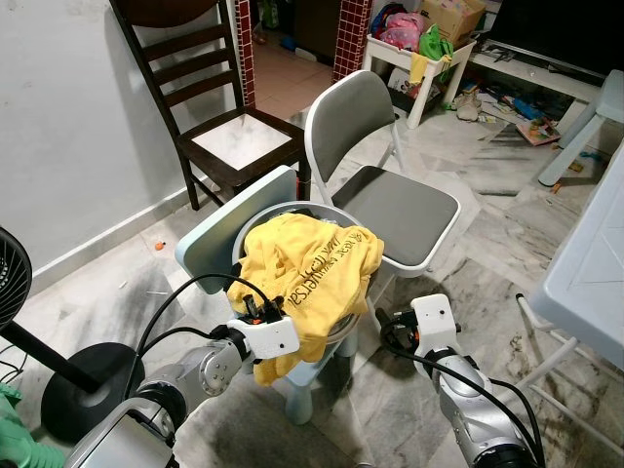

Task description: Hang hanger

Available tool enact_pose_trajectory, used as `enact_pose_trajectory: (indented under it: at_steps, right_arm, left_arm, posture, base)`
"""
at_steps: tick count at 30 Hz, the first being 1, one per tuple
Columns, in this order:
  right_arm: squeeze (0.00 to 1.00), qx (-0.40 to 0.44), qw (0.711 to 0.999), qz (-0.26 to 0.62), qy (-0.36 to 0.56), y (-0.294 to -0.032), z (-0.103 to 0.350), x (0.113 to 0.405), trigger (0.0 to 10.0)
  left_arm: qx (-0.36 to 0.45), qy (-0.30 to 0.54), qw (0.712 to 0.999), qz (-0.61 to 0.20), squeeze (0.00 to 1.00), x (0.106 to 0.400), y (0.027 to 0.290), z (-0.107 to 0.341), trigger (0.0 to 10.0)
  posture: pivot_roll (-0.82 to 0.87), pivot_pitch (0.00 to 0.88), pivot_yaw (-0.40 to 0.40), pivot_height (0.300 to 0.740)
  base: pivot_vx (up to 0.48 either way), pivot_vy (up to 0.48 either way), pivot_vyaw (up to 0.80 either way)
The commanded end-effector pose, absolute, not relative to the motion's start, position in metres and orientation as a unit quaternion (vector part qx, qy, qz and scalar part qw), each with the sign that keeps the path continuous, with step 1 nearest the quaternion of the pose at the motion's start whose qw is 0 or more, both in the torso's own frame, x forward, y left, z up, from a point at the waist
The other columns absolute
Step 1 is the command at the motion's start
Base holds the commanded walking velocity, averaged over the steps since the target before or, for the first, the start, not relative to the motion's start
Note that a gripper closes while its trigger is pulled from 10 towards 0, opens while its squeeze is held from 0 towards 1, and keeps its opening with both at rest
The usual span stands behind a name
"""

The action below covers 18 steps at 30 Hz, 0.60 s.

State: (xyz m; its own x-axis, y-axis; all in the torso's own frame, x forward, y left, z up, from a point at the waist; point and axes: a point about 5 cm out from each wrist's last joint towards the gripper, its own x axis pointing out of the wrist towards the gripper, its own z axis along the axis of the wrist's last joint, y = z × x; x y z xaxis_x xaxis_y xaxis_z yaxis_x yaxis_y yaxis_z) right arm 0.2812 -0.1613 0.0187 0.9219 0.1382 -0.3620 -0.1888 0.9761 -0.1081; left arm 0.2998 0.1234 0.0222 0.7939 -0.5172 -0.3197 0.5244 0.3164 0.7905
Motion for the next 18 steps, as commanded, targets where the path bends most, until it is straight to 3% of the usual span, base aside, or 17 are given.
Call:
enact_pose_trajectory:
  at_steps: [1, 4, 5, 6, 10, 18]
  right_arm:
    - [1.00, -0.070, 0.977, 0.079, 0.184, -0.163, 0.016, 0.280, 10.0]
    - [1.00, -0.070, 0.977, 0.078, 0.185, -0.164, 0.016, 0.280, 10.0]
    - [1.00, -0.070, 0.977, 0.078, 0.185, -0.164, 0.016, 0.279, 10.0]
    - [1.00, -0.071, 0.977, 0.077, 0.185, -0.164, 0.015, 0.279, 10.0]
    - [1.00, -0.072, 0.977, 0.081, 0.187, -0.163, 0.015, 0.280, 10.0]
    - [1.00, -0.076, 0.975, 0.092, 0.186, -0.160, 0.017, 0.285, 10.0]
  left_arm:
    - [0.486, -0.004, 0.809, -0.331, 0.00, 0.301, 0.121, 0.025, 0.0]
    - [0.477, -0.004, 0.815, -0.330, 0.00, 0.302, 0.119, 0.027, 0.0]
    - [0.461, 0.000, 0.827, -0.322, 0.00, 0.305, 0.120, 0.030, 0.0]
    - [0.419, 0.011, 0.859, -0.293, 0.00, 0.312, 0.122, 0.037, 0.0]
    - [0.322, 0.018, 0.921, -0.217, 0.00, 0.331, 0.136, 0.058, 0.0]
    - [0.190, -0.001, 0.977, -0.100, 0.00, 0.356, 0.172, 0.096, 0.0]
  posture:
    - [-0.14, 0.071, -0.049, 0.740]
    - [-0.14, 0.070, -0.047, 0.740]
    - [-0.14, 0.069, -0.048, 0.740]
    - [-0.13, 0.069, -0.049, 0.740]
    - [-0.12, 0.068, -0.058, 0.740]
    - [-0.09, 0.067, -0.077, 0.740]
  base:
    - [0.000, 0.000, 0.00]
    - [0.000, 0.000, 0.00]
    - [0.000, 0.000, 0.00]
    - [0.000, 0.000, 0.00]
    - [0.000, 0.000, 0.00]
    - [0.000, 0.000, 0.00]
